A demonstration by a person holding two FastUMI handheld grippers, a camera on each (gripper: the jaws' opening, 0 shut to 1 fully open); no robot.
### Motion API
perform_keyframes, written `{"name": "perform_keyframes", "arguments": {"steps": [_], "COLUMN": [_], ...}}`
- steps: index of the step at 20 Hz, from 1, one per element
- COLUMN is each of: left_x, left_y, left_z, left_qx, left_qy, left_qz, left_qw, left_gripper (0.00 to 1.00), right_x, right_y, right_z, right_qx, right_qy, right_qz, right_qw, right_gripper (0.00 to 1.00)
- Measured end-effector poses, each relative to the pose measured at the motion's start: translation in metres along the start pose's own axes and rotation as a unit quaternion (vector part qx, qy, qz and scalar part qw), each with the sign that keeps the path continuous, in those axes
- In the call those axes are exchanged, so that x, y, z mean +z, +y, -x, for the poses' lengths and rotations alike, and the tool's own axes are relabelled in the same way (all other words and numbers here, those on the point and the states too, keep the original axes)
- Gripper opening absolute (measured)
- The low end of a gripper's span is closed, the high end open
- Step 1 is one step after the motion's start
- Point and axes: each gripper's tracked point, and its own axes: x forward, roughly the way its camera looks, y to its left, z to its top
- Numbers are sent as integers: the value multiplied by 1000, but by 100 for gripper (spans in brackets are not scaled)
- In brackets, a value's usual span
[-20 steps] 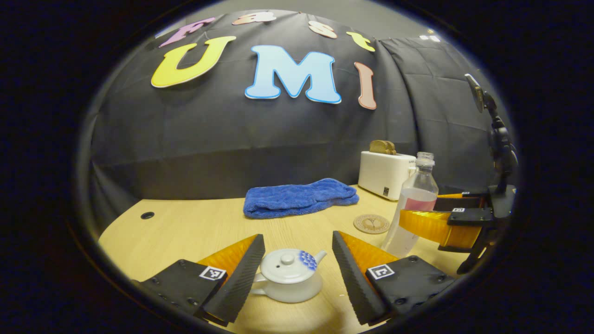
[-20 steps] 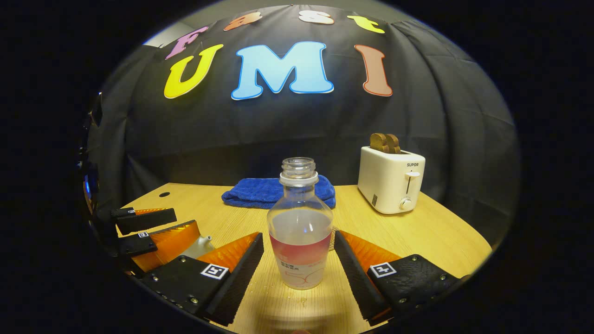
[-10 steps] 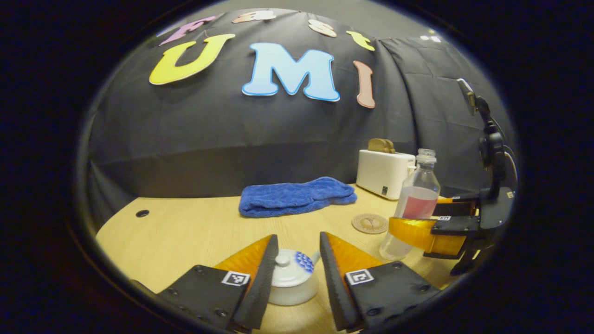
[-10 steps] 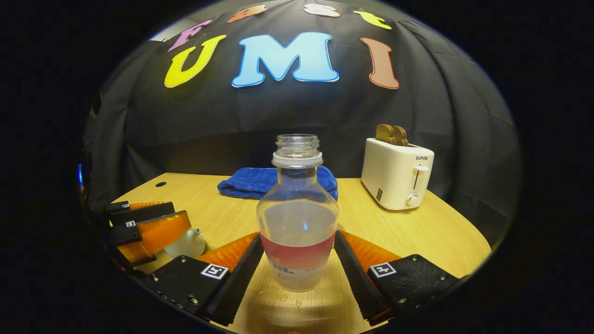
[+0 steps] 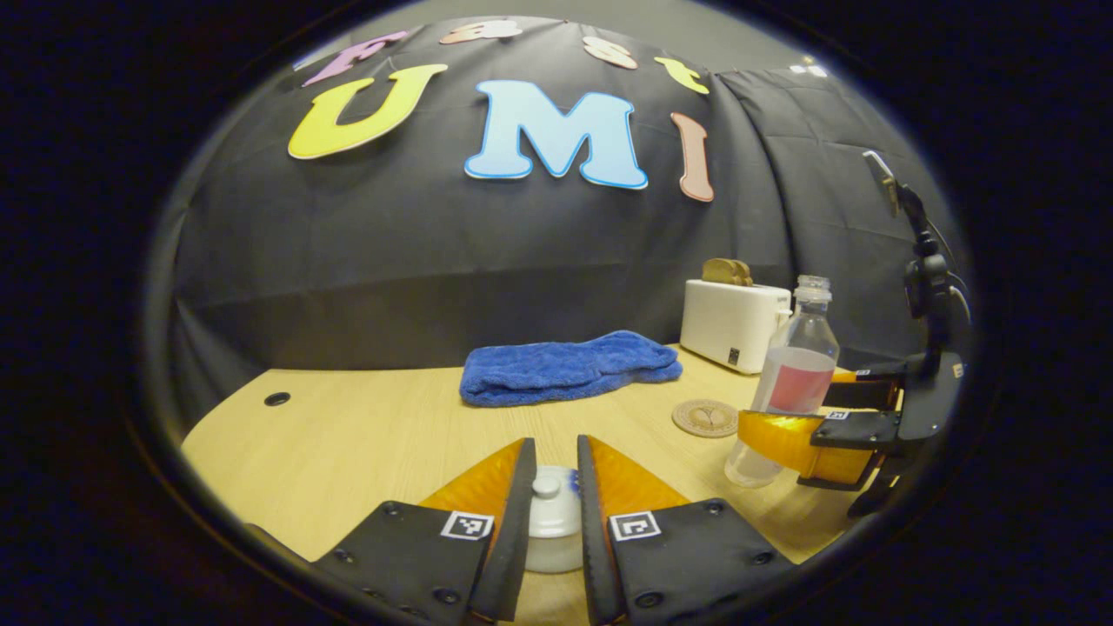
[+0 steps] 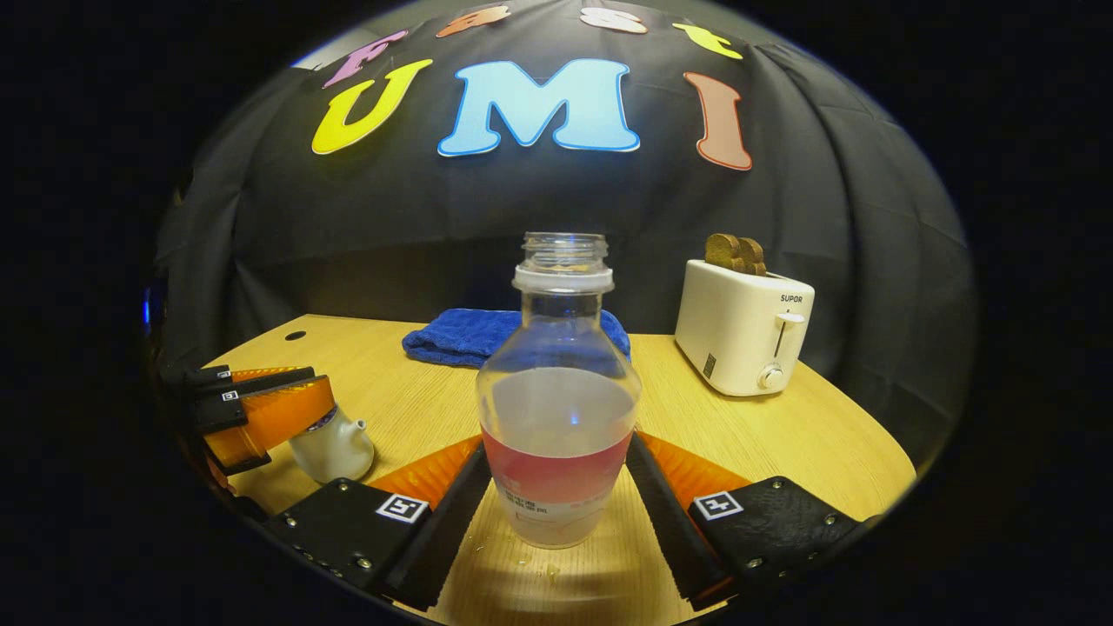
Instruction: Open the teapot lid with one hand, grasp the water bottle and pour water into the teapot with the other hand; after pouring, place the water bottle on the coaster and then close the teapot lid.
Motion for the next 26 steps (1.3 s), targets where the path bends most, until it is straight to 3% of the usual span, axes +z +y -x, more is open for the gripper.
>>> {"name": "perform_keyframes", "arguments": {"steps": [7,9,10,15,16,18,26], "left_x": [-2,4,3,2,2,1,30], "left_y": [1,11,11,9,9,8,9], "left_z": [1,7,6,2,1,2,19], "left_qx": [11,30,32,24,22,20,13], "left_qy": [2,-6,-8,-12,-13,-14,-63], "left_qz": [-1,3,7,16,20,22,43], "left_qw": [1000,1000,999,1000,999,999,997], "left_gripper": [30,30,16,18,12,12,11], "right_x": [0,-1,-2,0,-2,-4,-1], "right_y": [2,3,3,2,3,3,2], "right_z": [0,0,0,0,-1,-1,-1], "right_qx": [9,13,13,11,12,12,9], "right_qy": [-2,1,2,-4,-2,2,-8], "right_qz": [4,3,4,8,7,5,1], "right_qw": [1000,1000,1000,1000,1000,1000,1000], "right_gripper": [95,95,95,95,95,95,95]}}
